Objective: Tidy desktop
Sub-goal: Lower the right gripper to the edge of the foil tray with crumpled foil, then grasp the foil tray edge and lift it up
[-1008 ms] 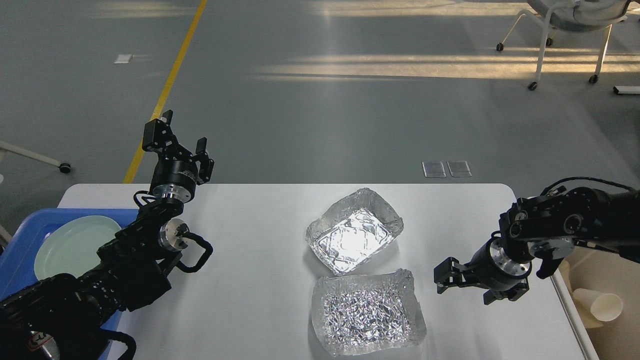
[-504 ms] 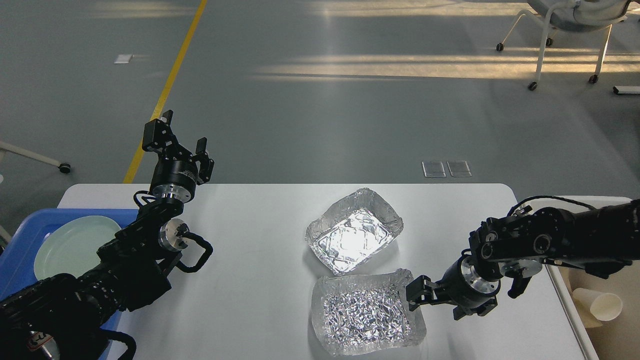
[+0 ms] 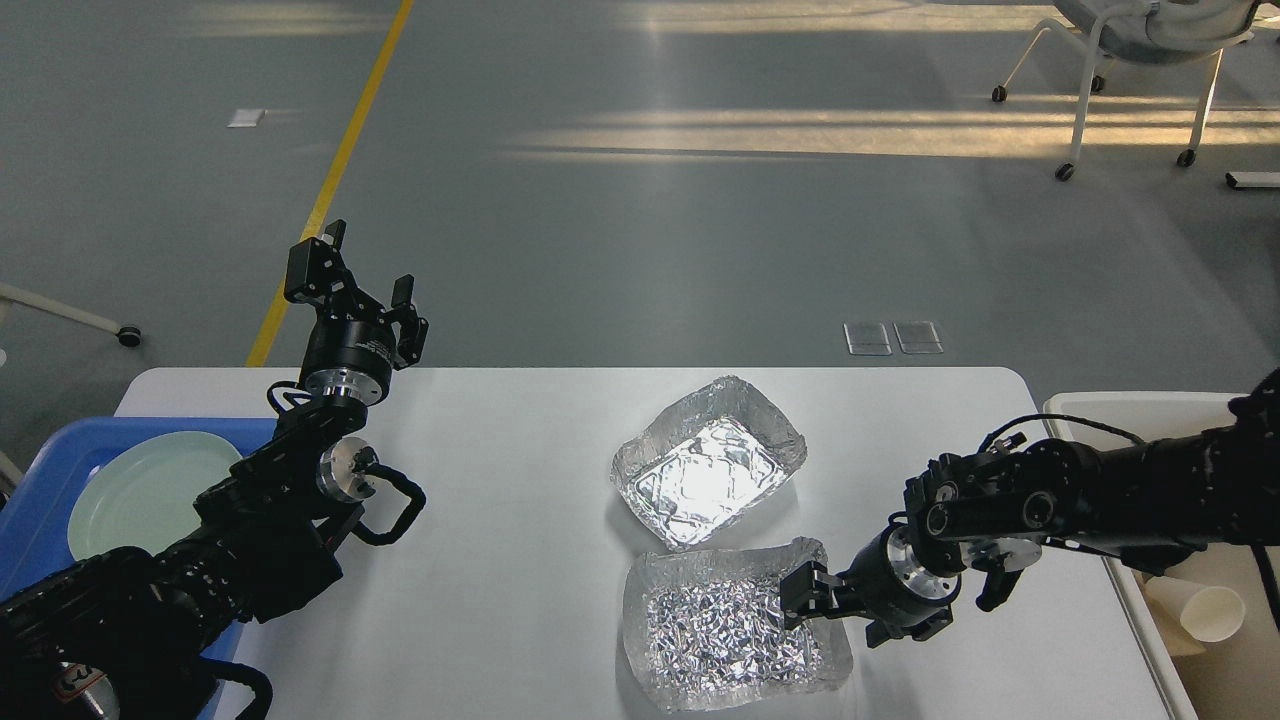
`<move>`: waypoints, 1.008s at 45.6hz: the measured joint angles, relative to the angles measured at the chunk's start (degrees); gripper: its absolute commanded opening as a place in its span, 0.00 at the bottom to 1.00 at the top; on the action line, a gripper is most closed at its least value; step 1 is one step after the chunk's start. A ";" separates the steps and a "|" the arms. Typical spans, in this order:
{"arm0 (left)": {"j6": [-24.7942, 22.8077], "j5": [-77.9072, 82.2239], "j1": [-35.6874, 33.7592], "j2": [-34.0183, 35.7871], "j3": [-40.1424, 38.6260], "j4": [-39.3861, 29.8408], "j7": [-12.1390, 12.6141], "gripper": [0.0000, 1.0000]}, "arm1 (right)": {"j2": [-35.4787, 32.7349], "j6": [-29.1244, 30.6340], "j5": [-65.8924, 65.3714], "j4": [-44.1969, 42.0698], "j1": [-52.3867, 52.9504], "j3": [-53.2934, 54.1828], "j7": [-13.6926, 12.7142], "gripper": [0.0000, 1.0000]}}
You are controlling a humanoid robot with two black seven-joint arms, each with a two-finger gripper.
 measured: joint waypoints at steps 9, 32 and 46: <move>0.00 0.00 0.00 0.00 0.00 0.00 0.00 1.00 | 2.02 0.01 0.00 -2.64 -2.17 0.01 0.27 0.26; 0.00 0.00 0.00 0.00 0.00 0.00 0.00 1.00 | 0.55 3.05 -0.40 -2.30 -1.35 -0.58 5.41 0.00; 0.00 0.00 0.00 0.00 0.00 0.02 0.00 1.00 | -6.01 11.18 -1.02 2.32 5.15 -0.60 8.41 0.00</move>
